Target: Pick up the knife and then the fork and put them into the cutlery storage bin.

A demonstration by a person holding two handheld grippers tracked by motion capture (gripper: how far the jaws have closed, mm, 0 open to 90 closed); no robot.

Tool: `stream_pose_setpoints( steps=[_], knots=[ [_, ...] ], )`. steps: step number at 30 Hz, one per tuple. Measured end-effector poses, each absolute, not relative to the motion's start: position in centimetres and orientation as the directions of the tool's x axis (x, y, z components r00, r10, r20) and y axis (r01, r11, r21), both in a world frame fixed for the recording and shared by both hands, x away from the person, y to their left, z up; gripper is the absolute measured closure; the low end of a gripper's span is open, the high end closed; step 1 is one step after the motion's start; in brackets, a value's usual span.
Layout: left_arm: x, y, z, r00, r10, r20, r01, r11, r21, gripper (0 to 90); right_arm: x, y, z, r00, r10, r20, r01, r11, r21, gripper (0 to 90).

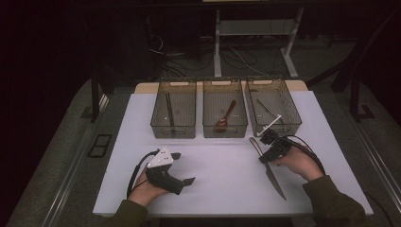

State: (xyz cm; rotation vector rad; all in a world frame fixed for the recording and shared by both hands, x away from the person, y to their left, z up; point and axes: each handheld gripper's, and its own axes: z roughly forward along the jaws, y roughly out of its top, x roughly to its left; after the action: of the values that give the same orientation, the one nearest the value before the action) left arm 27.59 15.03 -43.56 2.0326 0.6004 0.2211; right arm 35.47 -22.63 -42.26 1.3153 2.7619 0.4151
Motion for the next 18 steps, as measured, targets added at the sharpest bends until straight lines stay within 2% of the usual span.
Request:
stream_pose_setpoints(
  steps=[9, 18],
  knots=[
    [27.56, 14.97, -43.57, 0.862, 0.500, -0.085, 0.323, -0.412, 0.852, 0.0, 35.42, -22.13, -42.23, -0.660, 0.751, 0.033, 0.733, 0.634, 0.246, 68.8],
    [27.55, 14.96, -43.58, 0.862, 0.500, -0.086, 0.323, -0.412, 0.852, 0.0, 35.63, -22.06, -42.20, -0.669, 0.743, 0.024, 0.726, 0.647, 0.233, 75.5]
  ],
)
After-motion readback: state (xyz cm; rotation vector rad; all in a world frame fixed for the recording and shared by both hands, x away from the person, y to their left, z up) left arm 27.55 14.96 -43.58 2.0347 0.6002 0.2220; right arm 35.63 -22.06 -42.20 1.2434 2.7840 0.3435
